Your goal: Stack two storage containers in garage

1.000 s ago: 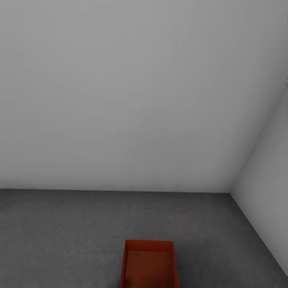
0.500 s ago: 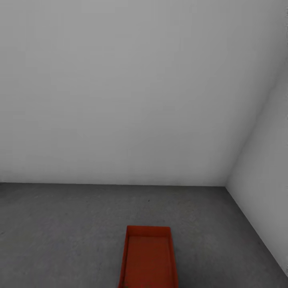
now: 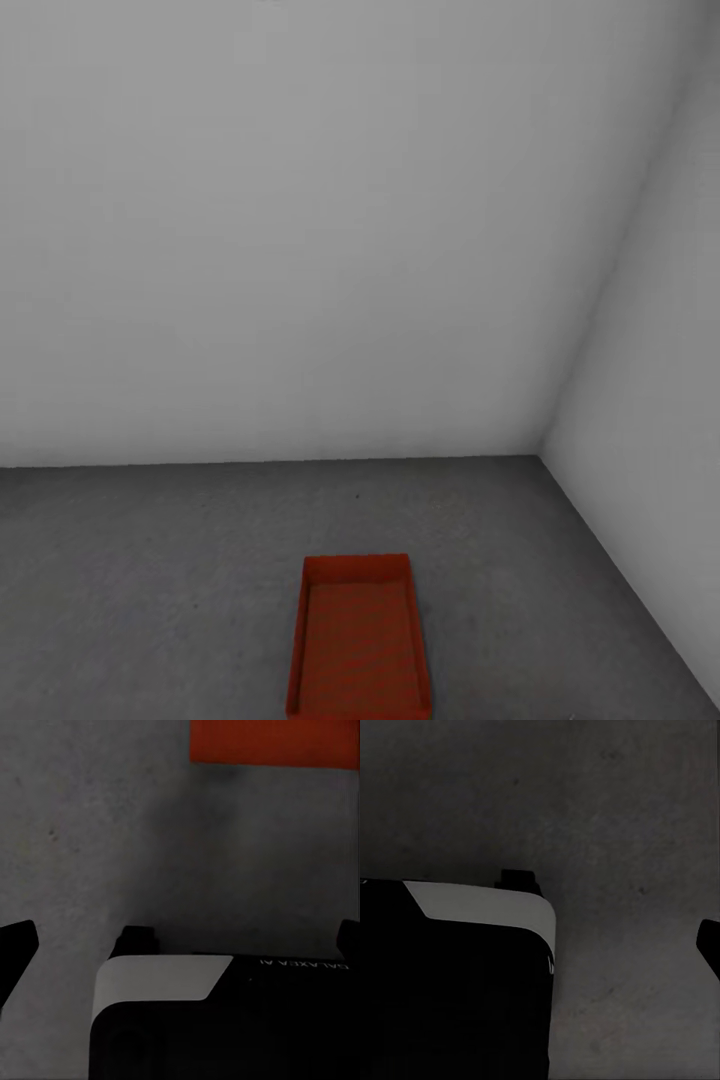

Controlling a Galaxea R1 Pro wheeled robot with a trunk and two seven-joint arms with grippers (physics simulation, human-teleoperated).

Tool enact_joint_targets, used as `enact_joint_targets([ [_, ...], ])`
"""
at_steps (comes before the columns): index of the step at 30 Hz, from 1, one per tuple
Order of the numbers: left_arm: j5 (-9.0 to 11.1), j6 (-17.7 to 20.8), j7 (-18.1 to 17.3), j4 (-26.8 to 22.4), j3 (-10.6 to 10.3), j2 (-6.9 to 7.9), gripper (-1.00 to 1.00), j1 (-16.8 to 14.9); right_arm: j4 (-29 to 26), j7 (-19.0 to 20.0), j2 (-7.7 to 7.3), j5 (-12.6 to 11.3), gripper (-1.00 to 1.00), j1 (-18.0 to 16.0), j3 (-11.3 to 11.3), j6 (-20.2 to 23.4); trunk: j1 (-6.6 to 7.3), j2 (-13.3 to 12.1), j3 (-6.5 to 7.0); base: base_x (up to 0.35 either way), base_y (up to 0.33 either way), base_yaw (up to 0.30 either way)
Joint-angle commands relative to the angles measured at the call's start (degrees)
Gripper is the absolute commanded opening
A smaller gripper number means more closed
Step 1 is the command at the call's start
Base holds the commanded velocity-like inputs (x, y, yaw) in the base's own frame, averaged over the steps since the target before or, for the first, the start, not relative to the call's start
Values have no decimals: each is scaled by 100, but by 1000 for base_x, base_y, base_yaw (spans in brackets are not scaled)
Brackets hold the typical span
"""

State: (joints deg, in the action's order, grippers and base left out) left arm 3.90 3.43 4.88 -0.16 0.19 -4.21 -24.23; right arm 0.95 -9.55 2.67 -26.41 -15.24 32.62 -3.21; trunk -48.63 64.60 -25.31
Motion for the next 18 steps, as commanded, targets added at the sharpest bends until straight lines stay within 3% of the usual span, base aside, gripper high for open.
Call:
enact_joint_targets([
  [1, 41, 18, 16, -2, -2, -1, 100, -3, 10, -10, 1, -57, 100, -5, 49, -22, 0, 3, -1, -2, 0, -260],
  [18, 46, 21, 19, -2, -2, -1, 100, -3, 10, -3, 1, -66, 100, -5, 43, -47, 0, 3, 67, 0, 0, -267],
])
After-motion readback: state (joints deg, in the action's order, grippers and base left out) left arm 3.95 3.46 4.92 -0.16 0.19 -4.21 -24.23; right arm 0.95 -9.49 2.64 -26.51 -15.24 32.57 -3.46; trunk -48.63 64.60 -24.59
